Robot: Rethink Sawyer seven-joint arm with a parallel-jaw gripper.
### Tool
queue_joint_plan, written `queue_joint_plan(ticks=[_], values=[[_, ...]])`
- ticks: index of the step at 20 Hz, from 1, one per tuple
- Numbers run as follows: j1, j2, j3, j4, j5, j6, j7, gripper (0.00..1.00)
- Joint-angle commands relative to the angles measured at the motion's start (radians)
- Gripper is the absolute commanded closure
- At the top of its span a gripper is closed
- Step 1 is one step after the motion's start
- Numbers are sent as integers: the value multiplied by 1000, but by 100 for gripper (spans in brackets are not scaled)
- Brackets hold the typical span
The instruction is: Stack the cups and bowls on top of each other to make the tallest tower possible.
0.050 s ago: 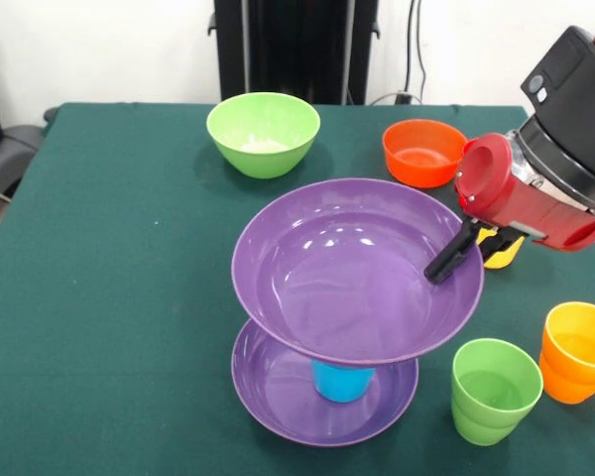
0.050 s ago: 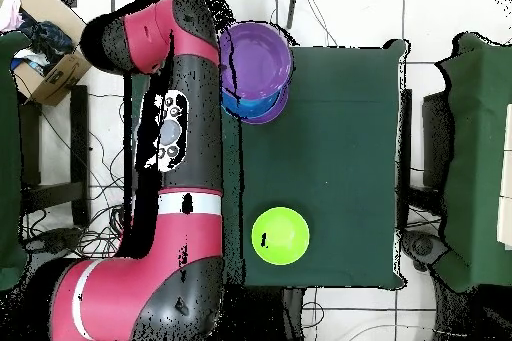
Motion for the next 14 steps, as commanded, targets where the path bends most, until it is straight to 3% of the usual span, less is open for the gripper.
queue_joint_plan(ticks=[1,14], values=[[-22,12,52,-22,-44,73,-291,100],[-21,-30,53,77,-34,46,-282,100]])
